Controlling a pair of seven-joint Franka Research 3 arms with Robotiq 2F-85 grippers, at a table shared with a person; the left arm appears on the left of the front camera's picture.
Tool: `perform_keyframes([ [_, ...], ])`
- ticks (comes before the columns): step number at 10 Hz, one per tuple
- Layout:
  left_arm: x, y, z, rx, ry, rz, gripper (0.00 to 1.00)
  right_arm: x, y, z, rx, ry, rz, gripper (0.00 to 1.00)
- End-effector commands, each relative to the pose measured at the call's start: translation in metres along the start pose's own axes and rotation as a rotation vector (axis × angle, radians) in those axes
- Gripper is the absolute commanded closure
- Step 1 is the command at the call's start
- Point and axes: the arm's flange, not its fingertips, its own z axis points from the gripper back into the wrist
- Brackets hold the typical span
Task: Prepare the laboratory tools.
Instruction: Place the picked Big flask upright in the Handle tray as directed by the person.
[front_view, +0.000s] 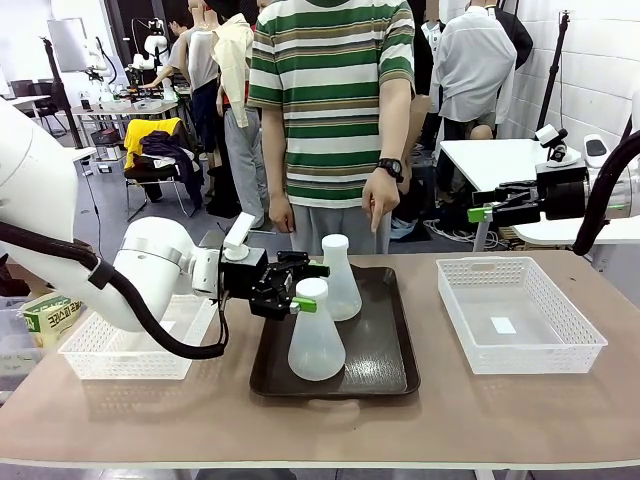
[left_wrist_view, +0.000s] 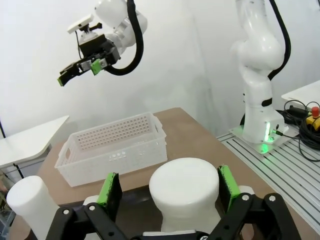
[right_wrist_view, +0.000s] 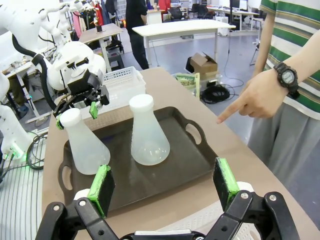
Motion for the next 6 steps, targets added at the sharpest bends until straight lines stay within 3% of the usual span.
perform_keyframes([
  [1,0.0089,-0.0041,0.0008,-0.043,0.064,0.017,0.0,0.001,-0.0003,-0.0005,-0.004,0.018,-0.013,0.0],
  [6,0.0177,-0.0093,0.0072,-0.068,0.109,0.093,0.0,0.001,-0.0003,-0.0005,-0.004,0.018,-0.013,0.0],
])
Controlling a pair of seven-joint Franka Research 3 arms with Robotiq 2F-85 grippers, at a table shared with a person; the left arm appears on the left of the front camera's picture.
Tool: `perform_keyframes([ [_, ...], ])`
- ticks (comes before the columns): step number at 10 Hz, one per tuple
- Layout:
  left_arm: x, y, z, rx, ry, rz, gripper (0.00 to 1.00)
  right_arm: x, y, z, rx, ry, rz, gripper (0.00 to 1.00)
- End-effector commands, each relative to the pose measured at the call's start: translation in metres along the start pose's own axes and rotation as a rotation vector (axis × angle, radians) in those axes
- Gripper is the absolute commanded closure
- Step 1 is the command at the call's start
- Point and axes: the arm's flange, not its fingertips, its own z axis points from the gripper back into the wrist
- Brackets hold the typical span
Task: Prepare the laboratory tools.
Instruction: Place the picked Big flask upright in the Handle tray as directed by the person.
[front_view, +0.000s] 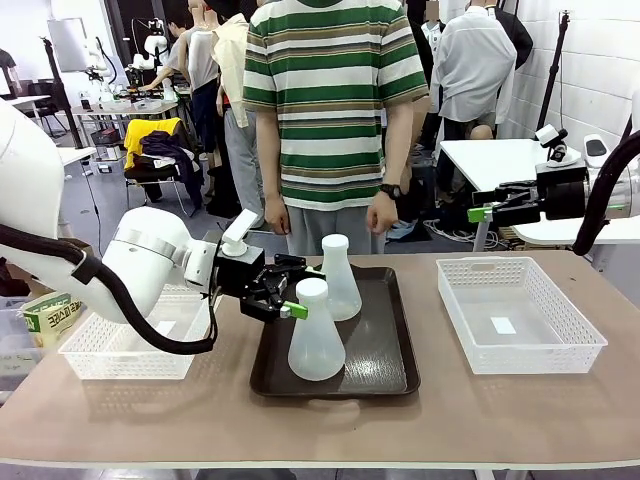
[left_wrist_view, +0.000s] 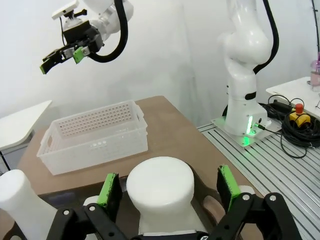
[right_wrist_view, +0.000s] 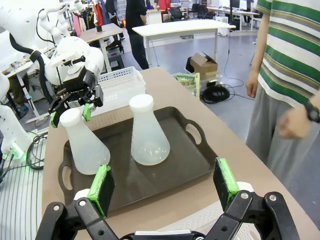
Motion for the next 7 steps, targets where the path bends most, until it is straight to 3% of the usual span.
perform_keyframes([
  [1,0.0027,-0.0025,0.0031,0.001,0.04,0.031,0.0,0.001,-0.0003,-0.0005,-0.004,0.018,-0.013,0.0],
  [2,0.0,0.0,0.0,0.0,0.0,0.0,0.0,0.001,-0.0003,-0.0005,-0.004,0.018,-0.013,0.0],
  [7,0.0,0.0,0.0,0.0,0.0,0.0,0.0,0.001,-0.0003,-0.0005,-0.004,0.018,-0.013,0.0],
])
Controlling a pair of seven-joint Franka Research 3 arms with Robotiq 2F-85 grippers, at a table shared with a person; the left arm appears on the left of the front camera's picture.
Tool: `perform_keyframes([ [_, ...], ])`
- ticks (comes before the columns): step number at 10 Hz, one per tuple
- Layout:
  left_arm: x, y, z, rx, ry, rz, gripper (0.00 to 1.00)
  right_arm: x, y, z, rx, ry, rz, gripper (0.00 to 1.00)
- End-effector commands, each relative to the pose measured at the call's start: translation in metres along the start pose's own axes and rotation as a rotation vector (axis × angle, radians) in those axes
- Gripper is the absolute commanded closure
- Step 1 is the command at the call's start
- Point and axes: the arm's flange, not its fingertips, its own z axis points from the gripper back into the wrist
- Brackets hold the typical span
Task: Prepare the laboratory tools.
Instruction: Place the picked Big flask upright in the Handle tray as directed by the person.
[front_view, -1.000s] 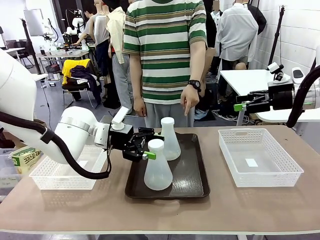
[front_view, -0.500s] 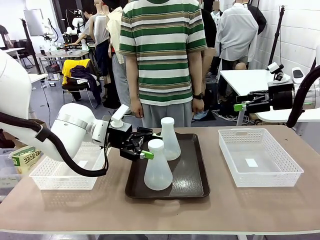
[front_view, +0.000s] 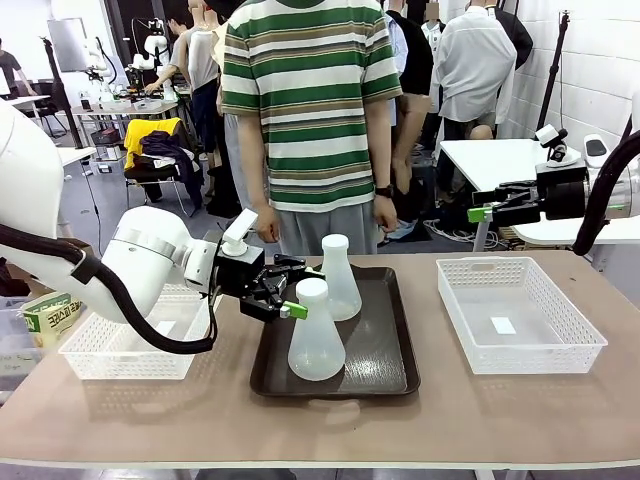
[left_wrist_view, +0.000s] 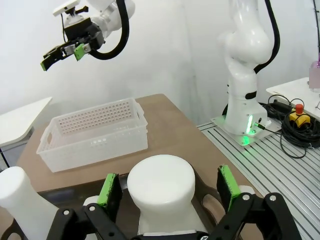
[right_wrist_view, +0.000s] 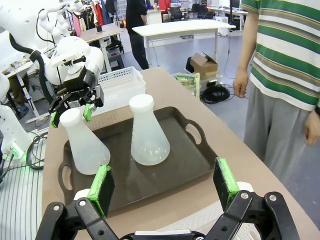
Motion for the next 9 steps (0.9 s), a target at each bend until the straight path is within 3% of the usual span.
perform_keyframes([
  [1,0.0006,-0.0002,-0.0003,-0.003,-0.007,-0.009,0.0,0.001,-0.0003,-0.0005,-0.004,0.018,-0.013,0.0],
  [9,0.0006,-0.0002,-0.0003,-0.003,-0.007,-0.009,0.0,0.001,-0.0003,-0.0005,-0.004,0.018,-0.013,0.0],
])
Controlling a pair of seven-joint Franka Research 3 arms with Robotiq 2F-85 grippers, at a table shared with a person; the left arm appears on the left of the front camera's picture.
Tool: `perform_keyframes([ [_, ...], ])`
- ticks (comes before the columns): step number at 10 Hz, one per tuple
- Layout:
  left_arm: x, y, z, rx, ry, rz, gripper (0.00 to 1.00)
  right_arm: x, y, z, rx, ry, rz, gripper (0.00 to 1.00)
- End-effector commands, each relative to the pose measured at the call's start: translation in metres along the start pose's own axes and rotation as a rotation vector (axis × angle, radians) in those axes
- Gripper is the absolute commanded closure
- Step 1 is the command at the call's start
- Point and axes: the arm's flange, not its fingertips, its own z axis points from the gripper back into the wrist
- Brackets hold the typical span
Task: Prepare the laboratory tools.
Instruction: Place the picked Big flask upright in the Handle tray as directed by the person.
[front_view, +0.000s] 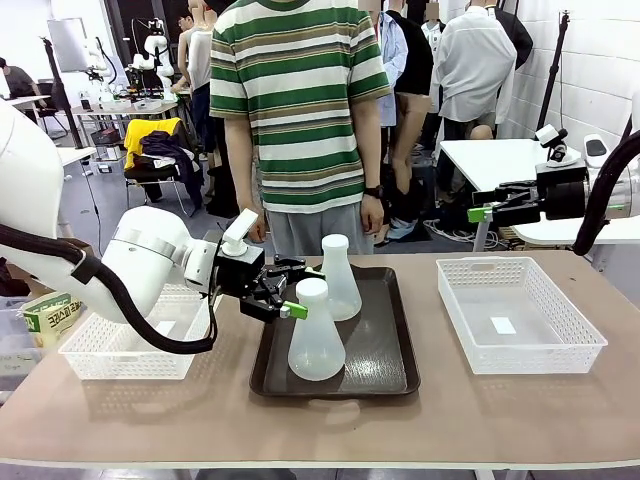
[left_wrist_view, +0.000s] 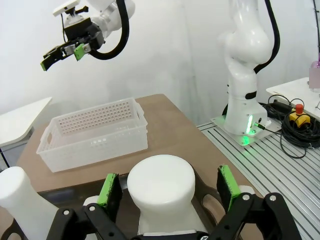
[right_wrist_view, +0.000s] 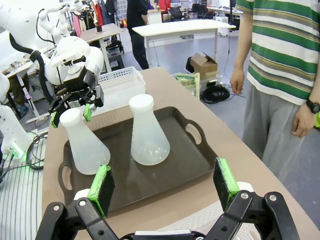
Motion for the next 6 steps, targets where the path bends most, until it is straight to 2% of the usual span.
perform_keyframes([
  [1,0.0006,-0.0002,-0.0003,-0.003,-0.007,-0.009,0.0,0.001,-0.0003,-0.0005,-0.004,0.018,-0.013,0.0],
  [6,0.0006,-0.0002,-0.0003,-0.003,-0.007,-0.009,0.0,0.001,-0.0003,-0.0005,-0.004,0.018,-0.013,0.0],
])
